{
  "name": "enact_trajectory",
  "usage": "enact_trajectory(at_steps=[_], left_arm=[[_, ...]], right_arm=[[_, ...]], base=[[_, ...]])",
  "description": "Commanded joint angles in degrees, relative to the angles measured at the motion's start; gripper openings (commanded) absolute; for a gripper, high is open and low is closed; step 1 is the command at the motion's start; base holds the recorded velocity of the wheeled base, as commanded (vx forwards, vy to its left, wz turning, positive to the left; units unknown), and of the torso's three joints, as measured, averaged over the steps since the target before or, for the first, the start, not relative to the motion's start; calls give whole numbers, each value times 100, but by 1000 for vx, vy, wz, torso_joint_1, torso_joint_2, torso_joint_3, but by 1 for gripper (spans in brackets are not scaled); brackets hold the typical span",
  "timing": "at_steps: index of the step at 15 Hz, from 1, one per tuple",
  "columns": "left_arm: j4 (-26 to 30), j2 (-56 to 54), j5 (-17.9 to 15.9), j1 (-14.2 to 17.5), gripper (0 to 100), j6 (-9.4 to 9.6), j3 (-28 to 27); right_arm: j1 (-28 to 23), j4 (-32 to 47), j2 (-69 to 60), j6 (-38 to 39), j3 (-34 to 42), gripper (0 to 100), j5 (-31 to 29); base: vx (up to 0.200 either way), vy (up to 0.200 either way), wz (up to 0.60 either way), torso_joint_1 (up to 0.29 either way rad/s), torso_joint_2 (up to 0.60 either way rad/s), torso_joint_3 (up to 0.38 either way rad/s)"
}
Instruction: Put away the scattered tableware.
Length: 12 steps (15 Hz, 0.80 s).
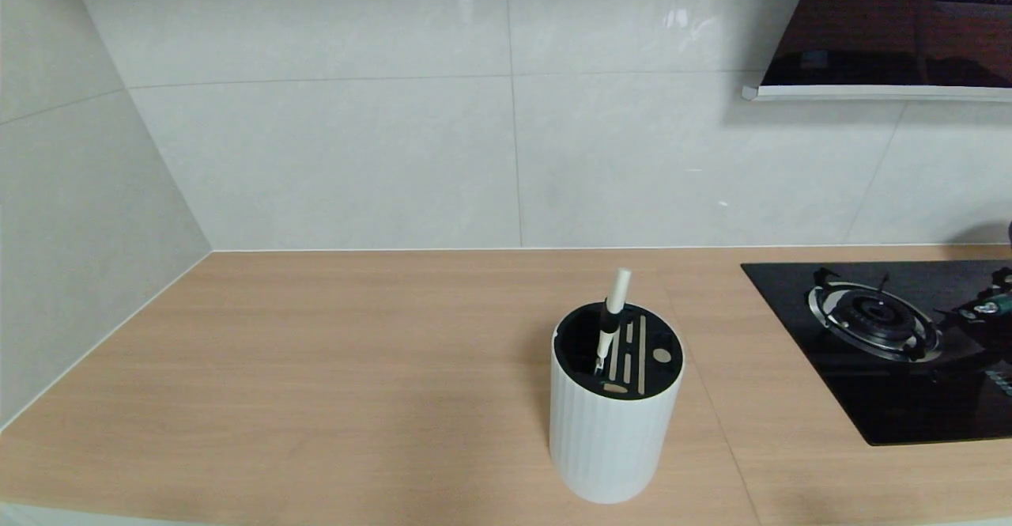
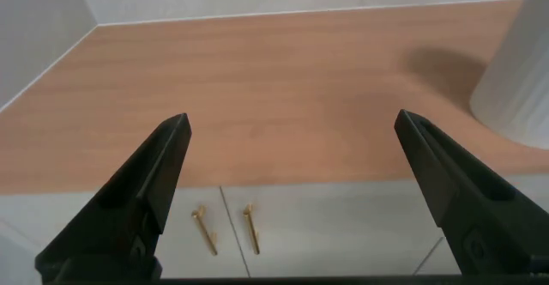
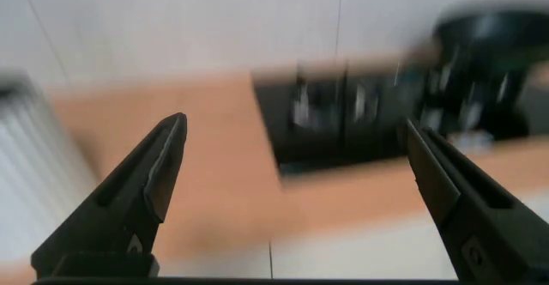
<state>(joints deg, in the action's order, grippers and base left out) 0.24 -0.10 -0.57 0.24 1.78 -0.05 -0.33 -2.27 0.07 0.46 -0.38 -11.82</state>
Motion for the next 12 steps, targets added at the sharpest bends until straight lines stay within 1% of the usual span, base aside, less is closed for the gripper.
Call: enact_trajectory(at_steps=[1, 2, 3, 4, 5, 7, 12], left_arm=[[-7, 10, 5, 2, 100, -143, 5], [-16, 10, 13, 2, 100, -143, 5], [-16, 10, 13, 2, 100, -152, 5], [-16, 10, 5, 2, 100, -143, 5], [-16, 10, 13, 2, 100, -143, 5], [-16, 10, 13, 2, 100, -143, 5], [-16, 10, 13, 2, 100, -152, 5]], right_arm=[[7, -19, 1, 165, 20, 100, 31], [7, -2, 1, 253, 20, 100, 84], [7, 42, 1, 340, 20, 100, 356], [7, 209, 1, 288, 29, 100, 682], [7, 262, 1, 121, 20, 100, 796], [7, 262, 1, -125, 20, 100, 1367], [33, 262, 1, -38, 20, 100, 1332]], base=[[0, 0, 0, 0, 0, 0], [0, 0, 0, 0, 0, 0], [0, 0, 0, 0, 0, 0], [0, 0, 0, 0, 0, 0], [0, 0, 0, 0, 0, 0], [0, 0, 0, 0, 0, 0], [0, 0, 0, 0, 0, 0]])
